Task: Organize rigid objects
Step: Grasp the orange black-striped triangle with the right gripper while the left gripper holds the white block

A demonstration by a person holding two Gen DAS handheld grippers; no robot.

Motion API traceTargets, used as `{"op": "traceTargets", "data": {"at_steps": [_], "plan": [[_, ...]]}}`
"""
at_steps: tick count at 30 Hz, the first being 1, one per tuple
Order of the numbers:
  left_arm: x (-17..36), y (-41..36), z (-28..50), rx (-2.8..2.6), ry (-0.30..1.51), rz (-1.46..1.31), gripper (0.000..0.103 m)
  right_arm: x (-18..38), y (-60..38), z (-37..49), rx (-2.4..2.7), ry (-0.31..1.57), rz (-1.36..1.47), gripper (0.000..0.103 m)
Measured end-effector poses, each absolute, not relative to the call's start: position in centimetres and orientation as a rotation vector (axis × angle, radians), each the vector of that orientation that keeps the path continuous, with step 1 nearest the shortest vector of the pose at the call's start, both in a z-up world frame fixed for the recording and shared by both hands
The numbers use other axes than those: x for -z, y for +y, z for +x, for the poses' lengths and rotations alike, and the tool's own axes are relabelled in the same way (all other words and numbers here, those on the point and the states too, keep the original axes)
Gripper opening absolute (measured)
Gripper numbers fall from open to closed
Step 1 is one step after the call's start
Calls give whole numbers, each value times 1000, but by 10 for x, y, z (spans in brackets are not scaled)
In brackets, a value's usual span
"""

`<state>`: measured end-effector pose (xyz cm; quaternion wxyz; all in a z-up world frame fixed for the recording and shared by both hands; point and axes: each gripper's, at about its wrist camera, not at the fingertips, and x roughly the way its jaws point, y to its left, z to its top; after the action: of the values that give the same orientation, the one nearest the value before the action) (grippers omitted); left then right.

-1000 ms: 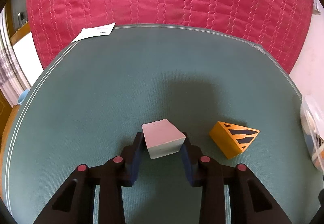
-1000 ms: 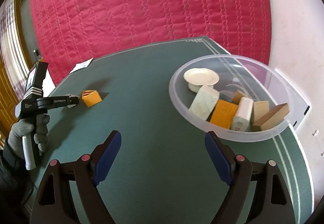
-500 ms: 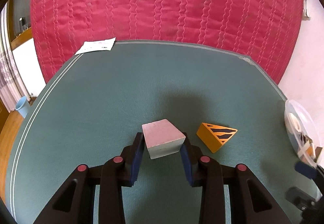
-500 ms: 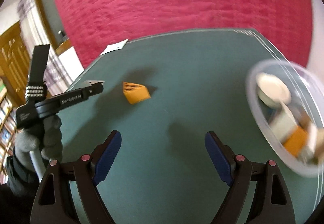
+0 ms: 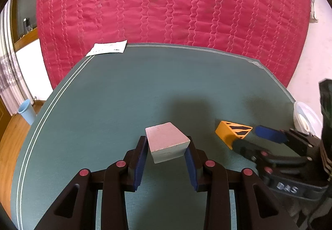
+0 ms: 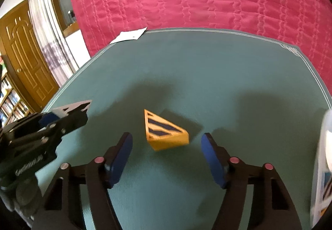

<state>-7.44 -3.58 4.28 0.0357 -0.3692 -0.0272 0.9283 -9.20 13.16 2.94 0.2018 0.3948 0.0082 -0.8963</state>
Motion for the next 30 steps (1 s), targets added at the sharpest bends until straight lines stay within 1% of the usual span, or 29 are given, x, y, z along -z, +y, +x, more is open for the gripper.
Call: {"op": "traceTargets", "data": {"at_steps": [1,2,4,6,20,30], "plan": [[-42,-36,-75,-2849,-86,-1140,37,-28,129,-95,2500,32,1105,62],[-41,-36,-75,-2848,-86,-1144,37,-27,127,-96,2498,42,1106,60],[-40,-36,-74,-2844,-82,-1149,37,-24,121,-100,2495,74,1110,52],[-39,-34,-74,-2840,-75,-1153,37,-21,118,-102,2499,109,1124,46],[-35,-29,-74,-2830,-40,-1171,37,-22,137,-81,2542,32,1105,45],[-35,-22,-70,-2864,39,-1136,37,-34,149,-54,2568,-8,1043,45]]}}
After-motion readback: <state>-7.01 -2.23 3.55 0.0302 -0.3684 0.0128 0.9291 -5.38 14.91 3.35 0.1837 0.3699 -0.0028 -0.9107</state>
